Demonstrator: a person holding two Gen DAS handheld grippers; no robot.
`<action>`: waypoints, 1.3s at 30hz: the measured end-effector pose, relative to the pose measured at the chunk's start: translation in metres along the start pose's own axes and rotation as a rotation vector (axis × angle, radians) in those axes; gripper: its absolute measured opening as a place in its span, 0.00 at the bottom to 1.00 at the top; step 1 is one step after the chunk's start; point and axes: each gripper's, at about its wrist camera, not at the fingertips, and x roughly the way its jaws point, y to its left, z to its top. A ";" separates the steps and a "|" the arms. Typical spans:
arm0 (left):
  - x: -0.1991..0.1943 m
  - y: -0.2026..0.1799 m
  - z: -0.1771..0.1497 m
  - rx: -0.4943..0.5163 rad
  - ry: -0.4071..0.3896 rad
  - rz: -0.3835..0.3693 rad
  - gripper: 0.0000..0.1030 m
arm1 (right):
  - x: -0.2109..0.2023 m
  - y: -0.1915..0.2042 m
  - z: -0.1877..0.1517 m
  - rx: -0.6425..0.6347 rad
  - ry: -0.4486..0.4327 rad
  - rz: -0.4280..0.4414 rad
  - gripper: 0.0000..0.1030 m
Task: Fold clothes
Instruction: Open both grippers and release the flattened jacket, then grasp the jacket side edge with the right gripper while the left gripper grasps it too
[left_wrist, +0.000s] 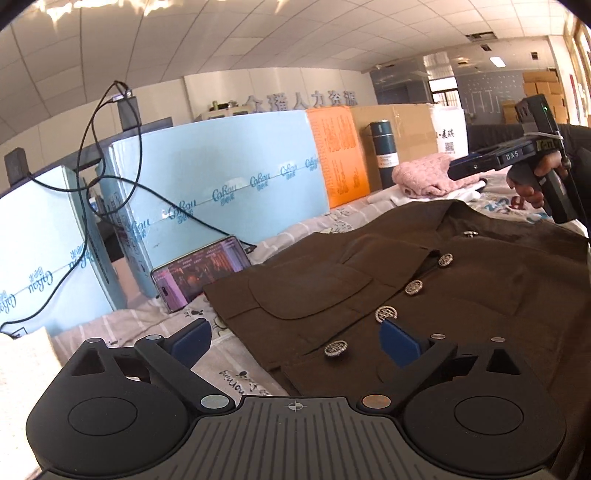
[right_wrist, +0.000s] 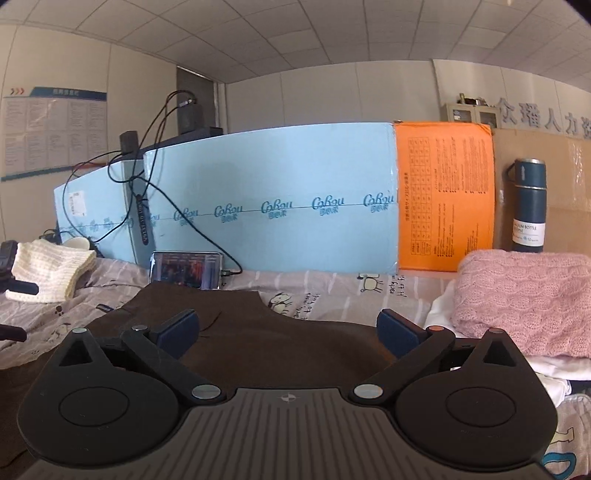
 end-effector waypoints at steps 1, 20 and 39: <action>-0.008 -0.007 -0.003 0.010 -0.006 -0.028 0.97 | -0.005 0.010 -0.002 -0.040 0.008 0.010 1.00; -0.043 -0.095 -0.027 0.228 0.035 -0.280 0.98 | -0.089 0.106 -0.066 -0.280 0.148 0.253 1.00; -0.032 -0.111 -0.028 0.260 0.041 -0.246 0.98 | -0.101 0.112 -0.093 -0.437 0.251 0.107 1.00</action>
